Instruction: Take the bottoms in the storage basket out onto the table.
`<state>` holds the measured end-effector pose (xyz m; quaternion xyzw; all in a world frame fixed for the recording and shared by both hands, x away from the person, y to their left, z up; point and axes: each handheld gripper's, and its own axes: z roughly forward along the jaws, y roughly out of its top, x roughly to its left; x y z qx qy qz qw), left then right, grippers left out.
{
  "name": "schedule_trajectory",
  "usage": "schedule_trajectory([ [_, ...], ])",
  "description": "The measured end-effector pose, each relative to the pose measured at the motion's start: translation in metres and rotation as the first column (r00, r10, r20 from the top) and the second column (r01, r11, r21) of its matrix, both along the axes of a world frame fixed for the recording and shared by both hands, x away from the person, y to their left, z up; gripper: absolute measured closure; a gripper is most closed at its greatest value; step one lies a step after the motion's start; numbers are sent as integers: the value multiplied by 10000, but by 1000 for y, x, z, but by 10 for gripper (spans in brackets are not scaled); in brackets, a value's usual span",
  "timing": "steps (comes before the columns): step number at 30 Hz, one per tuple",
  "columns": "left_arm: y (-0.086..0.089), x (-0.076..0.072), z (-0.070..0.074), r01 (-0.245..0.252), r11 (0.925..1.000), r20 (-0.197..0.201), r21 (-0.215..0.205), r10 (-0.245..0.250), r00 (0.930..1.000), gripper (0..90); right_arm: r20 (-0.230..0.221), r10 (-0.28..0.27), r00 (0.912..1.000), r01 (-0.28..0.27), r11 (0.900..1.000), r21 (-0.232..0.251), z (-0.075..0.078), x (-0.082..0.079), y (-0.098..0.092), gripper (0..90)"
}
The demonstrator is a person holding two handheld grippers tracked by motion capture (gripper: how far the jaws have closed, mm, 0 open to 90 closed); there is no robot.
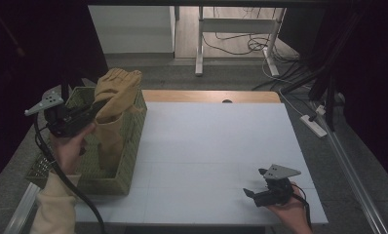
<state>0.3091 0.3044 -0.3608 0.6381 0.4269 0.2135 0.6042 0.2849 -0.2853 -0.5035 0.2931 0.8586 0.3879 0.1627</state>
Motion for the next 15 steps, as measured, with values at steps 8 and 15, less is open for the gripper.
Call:
schedule_trajectory([
  [8, -6, -3, 4, 123, 9997, 207, -196, -119, 9997, 783, -23, 1, 10000, -1, 10000, 7, 0, 0, 0, 69],
  [15, -13, -5, 9, 341, 9989, 412, -321, -328, 9986, 783, -33, -1, 10000, 1, 10000, 17, 0, 0, 0, 69],
])
